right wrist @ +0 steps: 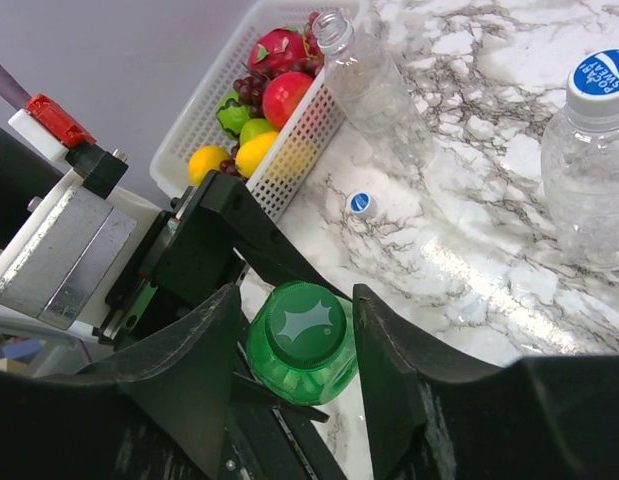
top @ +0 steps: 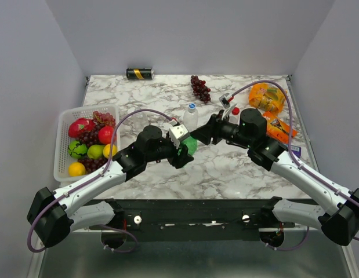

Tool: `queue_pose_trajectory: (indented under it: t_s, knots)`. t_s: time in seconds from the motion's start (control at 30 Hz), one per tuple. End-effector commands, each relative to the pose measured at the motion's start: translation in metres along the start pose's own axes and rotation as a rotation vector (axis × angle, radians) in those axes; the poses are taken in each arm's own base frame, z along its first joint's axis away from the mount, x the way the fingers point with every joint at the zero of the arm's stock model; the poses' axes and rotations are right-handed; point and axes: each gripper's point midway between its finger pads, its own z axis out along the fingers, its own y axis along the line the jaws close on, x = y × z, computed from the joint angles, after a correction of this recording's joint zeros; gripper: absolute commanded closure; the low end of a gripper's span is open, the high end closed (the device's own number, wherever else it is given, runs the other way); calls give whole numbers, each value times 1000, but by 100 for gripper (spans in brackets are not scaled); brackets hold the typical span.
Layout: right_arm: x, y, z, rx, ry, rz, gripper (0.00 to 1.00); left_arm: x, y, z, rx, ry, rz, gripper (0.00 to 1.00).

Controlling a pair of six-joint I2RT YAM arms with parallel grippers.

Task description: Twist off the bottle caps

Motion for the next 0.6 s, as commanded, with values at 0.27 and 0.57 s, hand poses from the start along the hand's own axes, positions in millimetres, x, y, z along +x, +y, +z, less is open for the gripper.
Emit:
queue_pose_trajectory:
  t_s: [0.27, 0.57]
  knots:
    - [4, 20, -9, -141, -33, -108, 79, -20, -23, -5, 115, -65, 54, 66]
    - [28, 61, -41, -510, 16, -332, 87, -32, -103, -41, 601, -95, 132, 67]
